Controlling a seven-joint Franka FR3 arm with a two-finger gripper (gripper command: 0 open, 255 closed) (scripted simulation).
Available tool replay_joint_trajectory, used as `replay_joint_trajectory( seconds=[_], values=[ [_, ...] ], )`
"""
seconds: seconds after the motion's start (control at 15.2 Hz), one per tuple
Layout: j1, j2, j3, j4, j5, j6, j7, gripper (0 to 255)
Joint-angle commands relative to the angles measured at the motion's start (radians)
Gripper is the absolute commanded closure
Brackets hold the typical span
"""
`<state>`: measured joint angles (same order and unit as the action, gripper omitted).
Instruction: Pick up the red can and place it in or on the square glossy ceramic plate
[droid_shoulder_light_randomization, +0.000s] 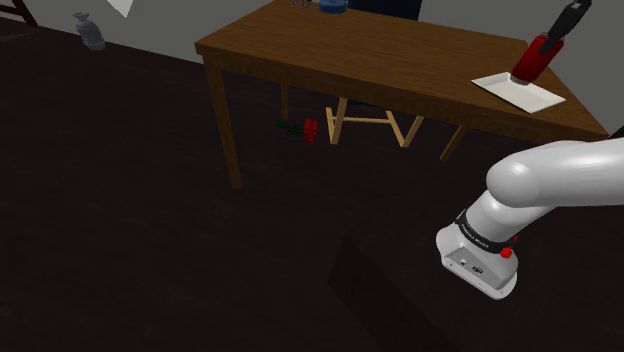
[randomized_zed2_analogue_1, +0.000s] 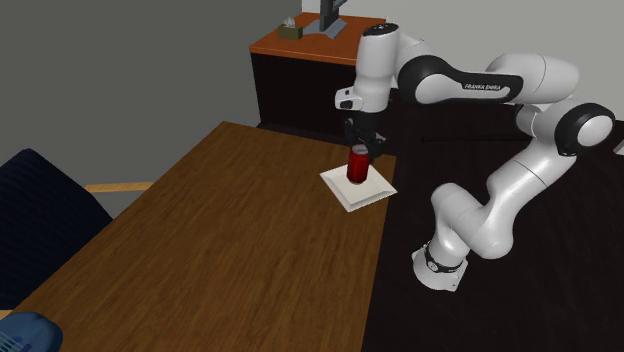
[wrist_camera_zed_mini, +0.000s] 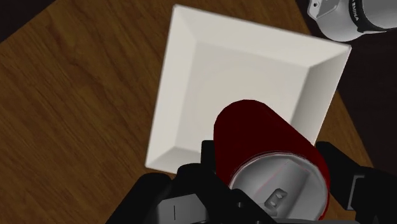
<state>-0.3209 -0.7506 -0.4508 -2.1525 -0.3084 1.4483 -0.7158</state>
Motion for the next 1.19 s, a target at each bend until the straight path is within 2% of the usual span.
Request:
replay_joint_trajectory(
  seconds=[0.0, 0.26, 0.73, 0.79, 1.12],
  values=[
    [-0.003, -0.010, -0.004, -0.032, -0.005, 0.024, 0.003, 255],
    [-0.008, -0.024, -0.013, -0.086, -0.015, 0.063, 0.008, 255],
    [-0.008, -0.024, -0.013, -0.086, -0.015, 0.063, 0.008, 255],
    [-0.008, -0.024, -0.013, -0.086, -0.015, 0.063, 0.008, 0],
    [-0.008, -0.024, -0.013, -0.086, -0.015, 0.063, 0.008, 0]
  ],
)
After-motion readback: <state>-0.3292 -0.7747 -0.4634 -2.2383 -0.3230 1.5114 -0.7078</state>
